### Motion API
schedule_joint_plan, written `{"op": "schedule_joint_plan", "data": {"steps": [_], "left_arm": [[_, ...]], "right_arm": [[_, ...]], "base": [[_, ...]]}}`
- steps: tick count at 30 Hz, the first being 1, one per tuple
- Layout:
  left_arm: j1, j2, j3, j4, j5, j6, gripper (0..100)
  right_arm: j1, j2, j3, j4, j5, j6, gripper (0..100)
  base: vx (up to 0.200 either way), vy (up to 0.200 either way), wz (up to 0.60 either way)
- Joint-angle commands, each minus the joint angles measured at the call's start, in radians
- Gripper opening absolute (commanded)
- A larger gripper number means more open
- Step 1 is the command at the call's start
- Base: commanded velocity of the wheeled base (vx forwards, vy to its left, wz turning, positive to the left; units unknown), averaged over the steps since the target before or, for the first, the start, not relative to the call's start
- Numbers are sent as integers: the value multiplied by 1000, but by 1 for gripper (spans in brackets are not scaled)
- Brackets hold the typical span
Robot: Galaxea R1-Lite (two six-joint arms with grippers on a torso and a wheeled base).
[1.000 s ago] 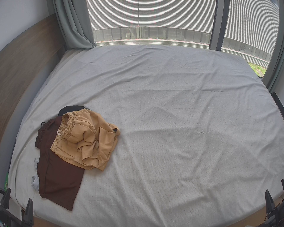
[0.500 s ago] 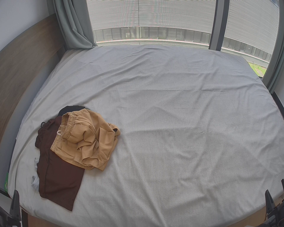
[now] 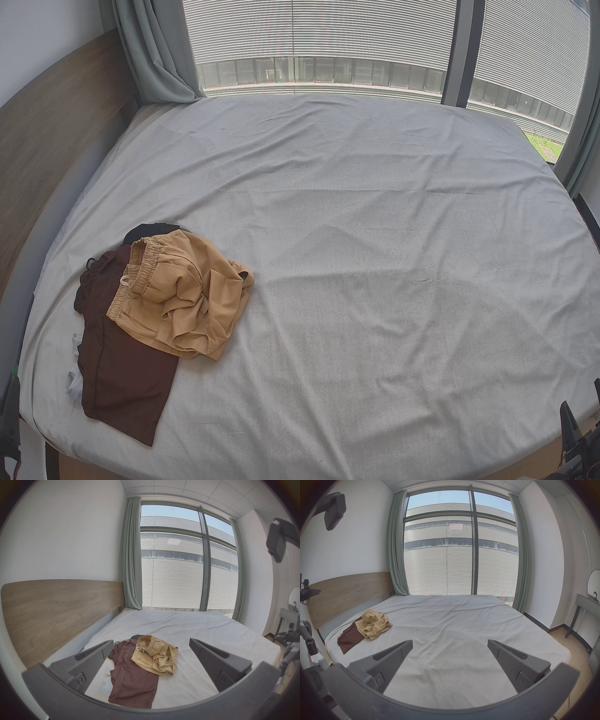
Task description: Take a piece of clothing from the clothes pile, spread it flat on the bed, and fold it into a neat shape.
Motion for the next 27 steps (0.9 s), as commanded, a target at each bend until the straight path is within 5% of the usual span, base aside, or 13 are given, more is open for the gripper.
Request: {"op": "schedule_joint_plan", "data": {"steps": [1,13,27], "left_arm": [[-12,157,-63,-10,-7,-53,100],[-9,402,-115,-134,-138,-139,100],[25,628,-188,-162,-432,-139,100]], "right_arm": [[0,-16,16,0,0,0,100],[0,-16,16,0,0,0,100],[0,-16,16,0,0,0,100]], "base": [[0,0,0],[0,0,0],[0,0,0]]}}
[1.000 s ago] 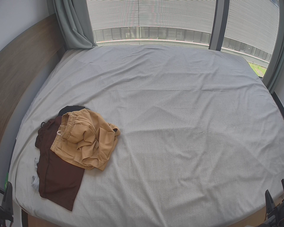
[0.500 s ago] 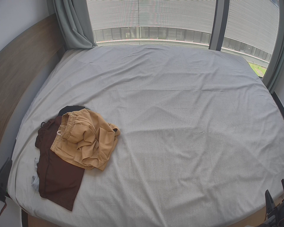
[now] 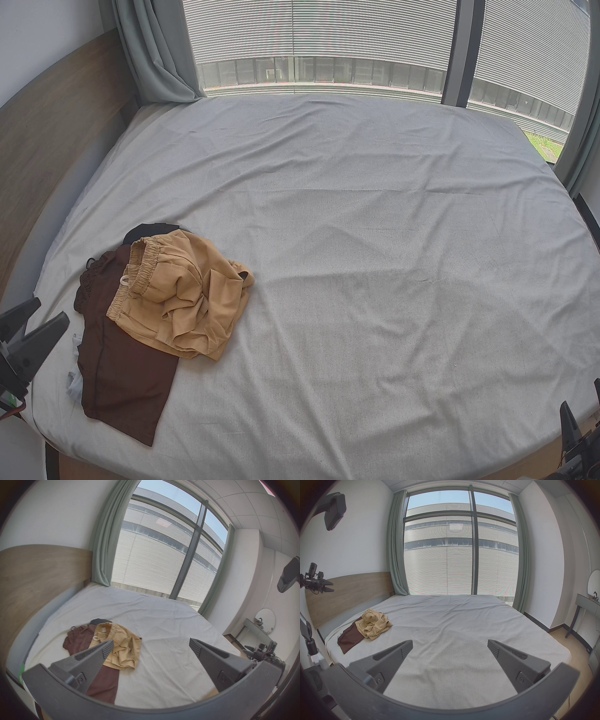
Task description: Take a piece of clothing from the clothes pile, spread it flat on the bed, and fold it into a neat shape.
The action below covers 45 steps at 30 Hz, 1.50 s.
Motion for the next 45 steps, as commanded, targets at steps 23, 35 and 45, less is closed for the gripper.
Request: {"op": "schedule_joint_plan", "data": {"steps": [23,35,45], "left_arm": [[175,428,-99,-148,-309,4,100],[173,574,-183,-169,-314,4,100],[173,736,-267,-210,-312,9,100]], "right_arm": [[0,-16,16,0,1,3,100],[0,-16,16,0,1,3,100],[0,-16,16,0,1,3,100]], "base": [[0,0,0],[0,0,0],[0,0,0]]}}
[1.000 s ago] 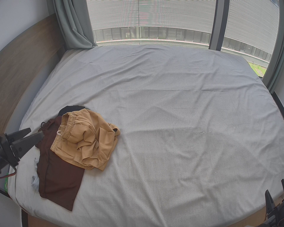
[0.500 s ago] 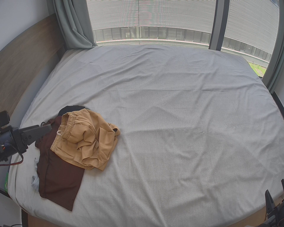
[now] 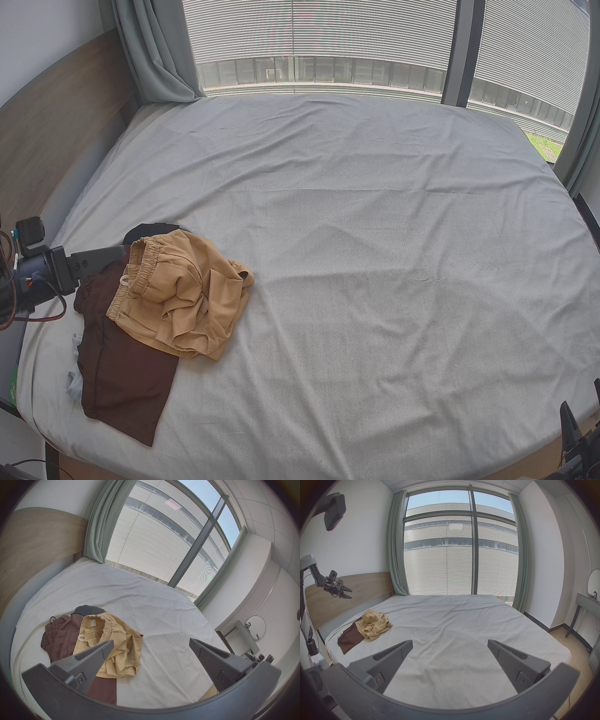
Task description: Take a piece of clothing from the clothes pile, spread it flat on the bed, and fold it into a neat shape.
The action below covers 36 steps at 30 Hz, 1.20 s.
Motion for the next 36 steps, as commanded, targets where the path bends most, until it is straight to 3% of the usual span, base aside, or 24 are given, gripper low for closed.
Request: {"op": "schedule_joint_plan", "data": {"steps": [1,36], "left_arm": [[-1,90,-37,-15,0,2,100],[-24,598,-384,-47,55,60,100]], "right_arm": [[0,-16,16,0,1,-1,100],[0,-16,16,-2,1,2,100]], "base": [[0,0,0],[0,0,0]]}}
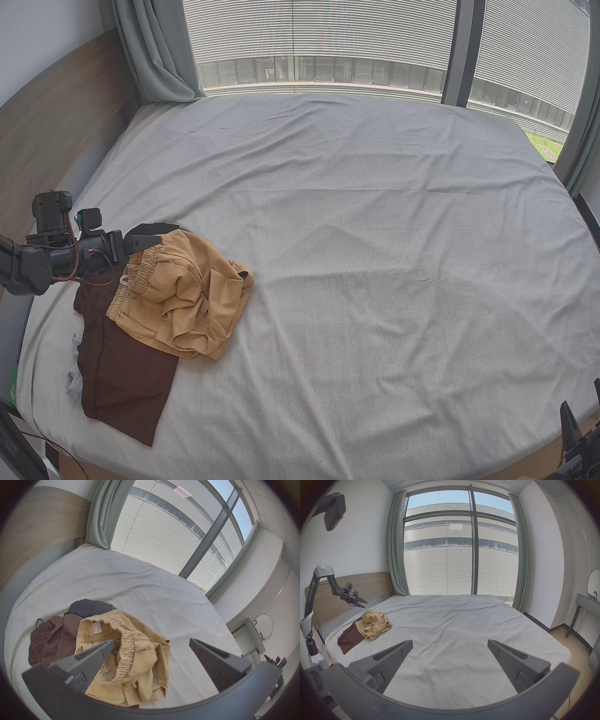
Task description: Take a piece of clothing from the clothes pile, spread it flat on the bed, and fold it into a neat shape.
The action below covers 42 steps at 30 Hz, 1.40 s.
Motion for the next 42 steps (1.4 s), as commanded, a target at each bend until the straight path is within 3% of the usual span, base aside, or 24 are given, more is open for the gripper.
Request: {"op": "schedule_joint_plan", "data": {"steps": [1,28,29,42], "left_arm": [[-10,92,-46,-8,11,1,100],[-59,229,-89,-86,43,0,100],[-57,235,-94,-93,49,-2,0],[-56,223,-74,-100,41,-6,0]], "right_arm": [[0,-16,16,-1,0,4,100],[0,-16,16,-1,0,8,100],[0,-16,16,-1,0,8,100],[0,-16,16,-1,0,10,100]], "base": [[0,0,0],[0,0,0],[0,0,0],[0,0,0]]}}
